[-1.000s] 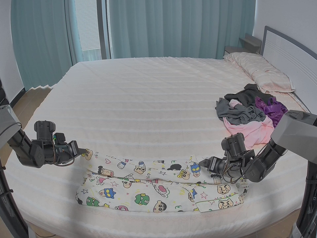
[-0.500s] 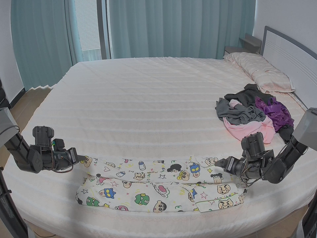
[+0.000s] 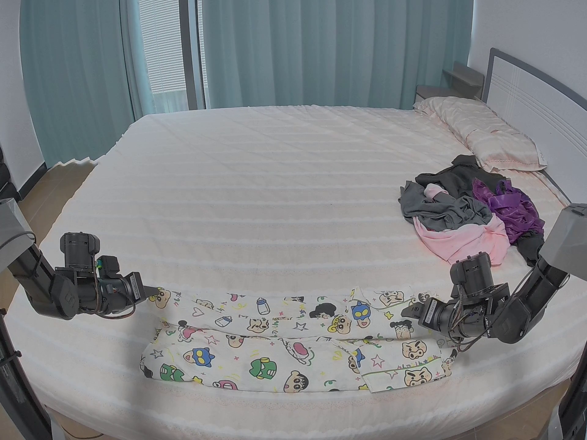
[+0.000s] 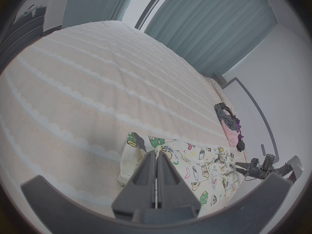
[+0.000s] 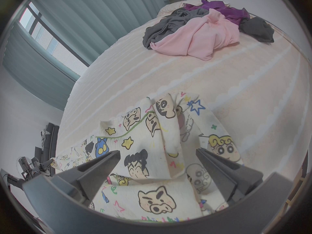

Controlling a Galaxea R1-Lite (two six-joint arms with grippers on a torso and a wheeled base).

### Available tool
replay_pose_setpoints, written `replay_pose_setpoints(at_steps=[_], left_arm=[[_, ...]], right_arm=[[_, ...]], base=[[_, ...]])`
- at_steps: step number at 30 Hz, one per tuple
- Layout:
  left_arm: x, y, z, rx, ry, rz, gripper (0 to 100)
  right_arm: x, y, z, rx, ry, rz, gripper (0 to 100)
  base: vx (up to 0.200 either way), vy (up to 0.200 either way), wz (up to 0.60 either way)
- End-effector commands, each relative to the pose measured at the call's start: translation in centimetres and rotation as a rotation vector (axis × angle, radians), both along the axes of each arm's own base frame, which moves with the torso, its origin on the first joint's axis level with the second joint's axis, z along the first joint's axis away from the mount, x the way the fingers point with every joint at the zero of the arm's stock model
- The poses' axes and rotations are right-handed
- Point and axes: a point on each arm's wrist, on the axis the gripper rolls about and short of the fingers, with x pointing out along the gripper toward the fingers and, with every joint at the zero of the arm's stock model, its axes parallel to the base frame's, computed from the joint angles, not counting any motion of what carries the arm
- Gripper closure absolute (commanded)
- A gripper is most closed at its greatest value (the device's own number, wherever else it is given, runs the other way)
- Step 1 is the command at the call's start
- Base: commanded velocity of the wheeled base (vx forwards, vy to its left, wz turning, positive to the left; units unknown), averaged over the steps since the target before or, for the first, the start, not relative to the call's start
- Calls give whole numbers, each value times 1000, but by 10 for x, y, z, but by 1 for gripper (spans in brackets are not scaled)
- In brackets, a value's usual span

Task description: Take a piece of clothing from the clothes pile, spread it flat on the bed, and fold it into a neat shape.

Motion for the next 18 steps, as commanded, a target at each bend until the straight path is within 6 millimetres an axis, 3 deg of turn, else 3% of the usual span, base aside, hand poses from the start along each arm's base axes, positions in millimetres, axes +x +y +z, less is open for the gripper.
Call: replay_pose_setpoints(at_steps=[1, 4, 9, 18], left_arm=[[1, 0, 1, 0, -3, 0, 100], [1, 0, 2, 1, -8, 0, 100], [4, 1, 10, 1, -38, 3, 100], [29, 2, 34, -16, -134, 33, 100]], right_arm=[[8, 3, -16, -8, 29, 4, 100], [17, 5, -22, 4, 32, 10, 100], [25, 0, -9, 20, -19, -11, 100], [46, -9, 19, 61, -131, -59, 100]], base=[[0, 0, 0], [0, 0, 0], [0, 0, 0], [0, 0, 0]])
